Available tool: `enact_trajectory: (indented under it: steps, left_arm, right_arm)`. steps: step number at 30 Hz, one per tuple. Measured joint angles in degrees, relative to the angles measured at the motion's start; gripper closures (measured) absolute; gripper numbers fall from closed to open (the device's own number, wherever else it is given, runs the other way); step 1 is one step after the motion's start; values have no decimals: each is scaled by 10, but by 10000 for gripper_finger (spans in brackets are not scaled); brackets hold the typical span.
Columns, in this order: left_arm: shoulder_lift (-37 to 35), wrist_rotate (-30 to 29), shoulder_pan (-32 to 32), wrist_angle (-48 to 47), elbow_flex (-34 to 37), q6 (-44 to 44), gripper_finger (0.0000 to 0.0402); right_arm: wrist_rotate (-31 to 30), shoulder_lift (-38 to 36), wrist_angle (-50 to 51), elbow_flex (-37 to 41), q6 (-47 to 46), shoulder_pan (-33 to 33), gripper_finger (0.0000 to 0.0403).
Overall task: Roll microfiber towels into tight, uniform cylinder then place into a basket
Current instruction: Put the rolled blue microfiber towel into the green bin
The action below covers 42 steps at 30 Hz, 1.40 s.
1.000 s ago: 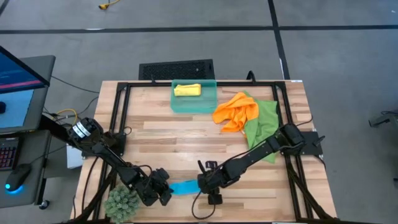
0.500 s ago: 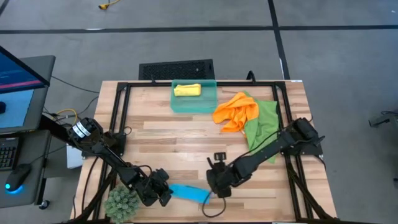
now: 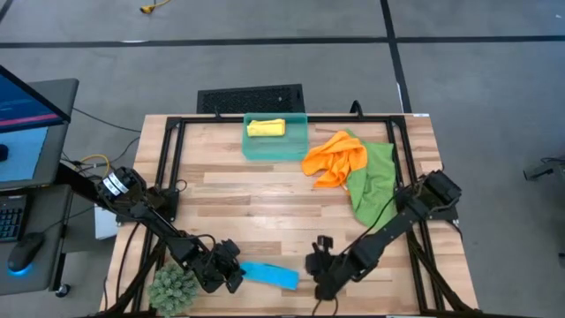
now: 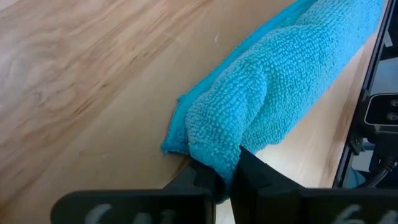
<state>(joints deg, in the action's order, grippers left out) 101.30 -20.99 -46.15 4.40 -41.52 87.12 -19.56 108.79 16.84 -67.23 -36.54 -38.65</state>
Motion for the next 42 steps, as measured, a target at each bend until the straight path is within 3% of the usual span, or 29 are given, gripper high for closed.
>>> enact_trajectory:
  steps: [2, 6, 14, 17, 21, 24, 29, 42]
  left_arm:
    - [0, 0, 0, 0, 0, 4, 396]
    - [0, 0, 0, 0, 0, 5, 396]
    - [0, 3, 0, 2, 0, 5, 396]
    - [0, 5, 0, 2, 0, 4, 396]
    - [0, 5, 0, 2, 0, 4, 396]
    - [0, 5, 0, 2, 0, 4, 396]
    - [0, 4, 0, 3, 0, 5, 396]
    - [0, 4, 0, 3, 0, 6, 397]
  right_arm:
    - [0, -2, -36, 0, -19, -4, 270]
    - [-15, -26, -4, 0, -21, -2, 269]
    - [-88, -172, 38, 45, -1, -1, 278]
    - [-106, -207, -9, 106, -35, -10, 281]
    - [-101, -200, -130, 185, -113, -10, 280]
    - [-80, -171, -217, 211, -140, -7, 280]
    - [25, -120, -325, 211, -141, 16, 270]
    - [181, -18, -454, 211, -211, 81, 152]
